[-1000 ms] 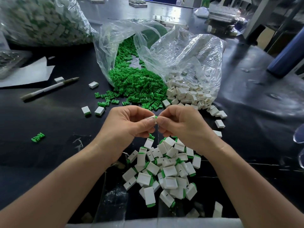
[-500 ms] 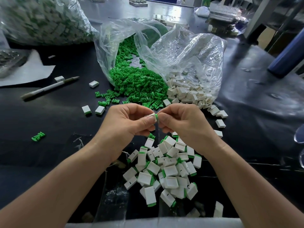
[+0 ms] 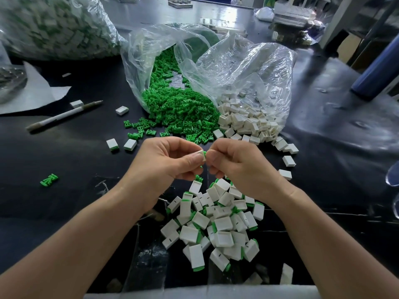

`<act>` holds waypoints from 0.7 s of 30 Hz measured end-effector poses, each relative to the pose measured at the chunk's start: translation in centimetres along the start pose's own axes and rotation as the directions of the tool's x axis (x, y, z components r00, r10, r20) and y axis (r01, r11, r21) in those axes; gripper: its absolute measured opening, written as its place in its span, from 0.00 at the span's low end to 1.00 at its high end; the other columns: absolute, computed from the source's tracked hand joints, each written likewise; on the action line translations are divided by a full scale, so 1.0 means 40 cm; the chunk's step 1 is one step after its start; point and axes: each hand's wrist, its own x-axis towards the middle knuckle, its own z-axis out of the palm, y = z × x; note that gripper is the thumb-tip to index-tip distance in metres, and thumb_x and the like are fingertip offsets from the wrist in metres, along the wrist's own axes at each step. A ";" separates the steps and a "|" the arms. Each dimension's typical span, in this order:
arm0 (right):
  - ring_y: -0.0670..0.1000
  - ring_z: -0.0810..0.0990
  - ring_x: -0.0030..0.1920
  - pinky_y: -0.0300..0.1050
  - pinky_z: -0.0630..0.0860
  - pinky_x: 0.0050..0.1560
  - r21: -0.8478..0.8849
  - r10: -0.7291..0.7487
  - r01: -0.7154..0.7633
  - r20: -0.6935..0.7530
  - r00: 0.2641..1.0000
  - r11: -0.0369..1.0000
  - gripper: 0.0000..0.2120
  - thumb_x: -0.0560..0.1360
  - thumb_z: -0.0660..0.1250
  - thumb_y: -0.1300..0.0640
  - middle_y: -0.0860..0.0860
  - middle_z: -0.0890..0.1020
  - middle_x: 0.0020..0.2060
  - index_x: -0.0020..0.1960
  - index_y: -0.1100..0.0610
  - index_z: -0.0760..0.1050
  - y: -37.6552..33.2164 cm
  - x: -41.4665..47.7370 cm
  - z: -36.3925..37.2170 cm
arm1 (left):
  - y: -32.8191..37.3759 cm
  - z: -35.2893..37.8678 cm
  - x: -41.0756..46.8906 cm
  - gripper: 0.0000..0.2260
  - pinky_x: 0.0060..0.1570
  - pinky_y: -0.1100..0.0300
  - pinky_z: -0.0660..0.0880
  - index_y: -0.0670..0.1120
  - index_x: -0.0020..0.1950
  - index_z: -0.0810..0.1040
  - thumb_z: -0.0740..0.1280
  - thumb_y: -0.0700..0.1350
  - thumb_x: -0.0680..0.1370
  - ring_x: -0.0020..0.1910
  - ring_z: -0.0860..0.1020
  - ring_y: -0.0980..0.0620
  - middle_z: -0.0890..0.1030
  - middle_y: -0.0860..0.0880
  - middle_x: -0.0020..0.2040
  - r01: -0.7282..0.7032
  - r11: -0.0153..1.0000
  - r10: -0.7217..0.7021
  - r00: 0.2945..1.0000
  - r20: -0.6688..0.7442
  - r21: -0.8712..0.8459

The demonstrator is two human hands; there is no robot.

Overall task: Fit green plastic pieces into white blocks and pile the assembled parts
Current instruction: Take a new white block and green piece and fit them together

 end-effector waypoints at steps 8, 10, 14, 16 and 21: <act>0.47 0.68 0.31 0.47 0.68 0.36 -0.268 -0.118 0.130 0.060 0.991 0.955 0.16 0.76 0.63 0.61 0.46 0.71 0.28 0.32 0.50 0.64 -0.004 -0.005 -0.009 | -0.010 0.000 -0.001 0.02 0.27 0.66 0.75 0.39 0.40 0.80 0.70 0.34 0.69 0.26 0.78 0.56 0.80 0.48 0.27 -0.039 0.992 0.033 0.998 0.047 0.116; 0.46 0.66 0.31 0.46 0.65 0.36 -0.357 -0.136 0.161 0.095 0.986 0.920 0.18 0.76 0.62 0.60 0.44 0.68 0.27 0.31 0.48 0.61 -0.005 -0.004 -0.012 | -0.013 -0.003 -0.001 0.02 0.27 0.66 0.76 0.39 0.40 0.80 0.71 0.33 0.69 0.26 0.78 0.56 0.80 0.48 0.28 -0.056 0.986 0.046 0.997 0.066 0.160; 0.51 0.67 0.33 0.47 0.64 0.36 -0.474 -0.168 0.220 0.150 0.974 0.852 0.14 0.77 0.61 0.58 0.44 0.67 0.28 0.34 0.52 0.63 -0.005 -0.006 -0.012 | -0.015 -0.003 -0.004 0.02 0.29 0.65 0.76 0.39 0.40 0.81 0.72 0.35 0.69 0.28 0.78 0.55 0.81 0.46 0.29 -0.104 0.970 0.083 0.991 0.106 0.217; 0.52 0.69 0.32 0.46 0.66 0.34 -0.359 -0.179 0.190 0.066 0.982 0.914 0.12 0.77 0.62 0.59 0.48 0.72 0.28 0.35 0.55 0.68 -0.004 -0.007 -0.010 | -0.011 -0.004 0.001 0.06 0.28 0.66 0.76 0.39 0.41 0.80 0.72 0.38 0.65 0.27 0.79 0.55 0.81 0.47 0.29 -0.096 0.987 0.086 0.993 0.081 0.132; 0.47 0.75 0.29 0.41 0.75 0.31 0.209 -0.012 0.025 -0.066 0.998 0.978 0.18 0.73 0.60 0.46 0.50 0.78 0.28 0.36 0.60 0.75 -0.014 -0.004 -0.003 | -0.006 -0.003 0.005 0.11 0.28 0.65 0.76 0.43 0.39 0.81 0.72 0.45 0.59 0.31 0.80 0.54 0.82 0.47 0.32 -0.057 0.990 0.063 0.997 0.048 -0.129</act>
